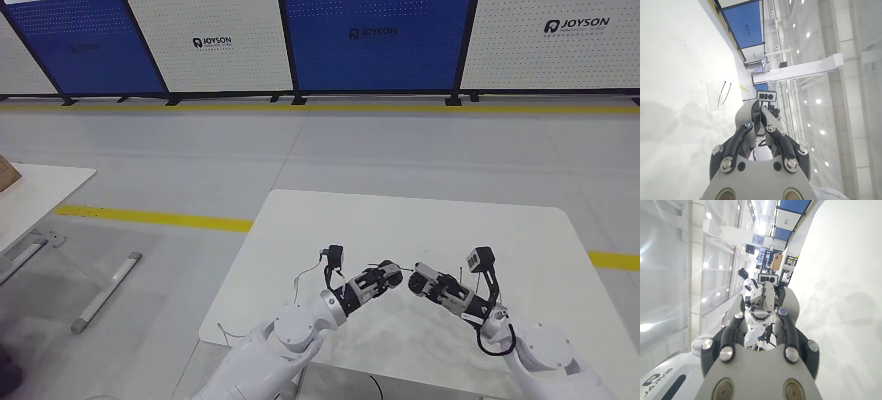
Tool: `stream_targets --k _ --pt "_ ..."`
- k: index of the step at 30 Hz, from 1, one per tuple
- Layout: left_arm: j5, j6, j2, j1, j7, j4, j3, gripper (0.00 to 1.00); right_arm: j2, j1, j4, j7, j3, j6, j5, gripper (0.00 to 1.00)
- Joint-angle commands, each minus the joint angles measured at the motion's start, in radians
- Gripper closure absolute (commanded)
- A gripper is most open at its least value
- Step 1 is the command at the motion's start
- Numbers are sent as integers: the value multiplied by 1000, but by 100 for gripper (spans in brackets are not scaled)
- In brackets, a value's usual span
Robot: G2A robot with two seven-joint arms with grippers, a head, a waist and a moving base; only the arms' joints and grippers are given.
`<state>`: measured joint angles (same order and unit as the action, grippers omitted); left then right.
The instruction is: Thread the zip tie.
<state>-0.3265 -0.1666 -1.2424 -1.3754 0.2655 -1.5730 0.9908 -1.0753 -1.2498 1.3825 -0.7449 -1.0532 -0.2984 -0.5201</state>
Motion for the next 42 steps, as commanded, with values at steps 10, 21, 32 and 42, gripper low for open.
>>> stream_targets --k 10,21,32,42 --pt "105 -72 21 -105 -78 -94 71 100 2 -24 -15 -7 -52 -2 -56 0" --pt "105 -72 21 -105 -78 -94 71 100 2 -24 -15 -7 -52 -2 -56 0" --pt "158 -67 35 -129 -58 -91 130 100 21 -41 -20 -53 -108 23 55 0" --pt "149 -29 54 -179 74 -129 167 100 41 -57 -1 -183 -168 50 80 0"
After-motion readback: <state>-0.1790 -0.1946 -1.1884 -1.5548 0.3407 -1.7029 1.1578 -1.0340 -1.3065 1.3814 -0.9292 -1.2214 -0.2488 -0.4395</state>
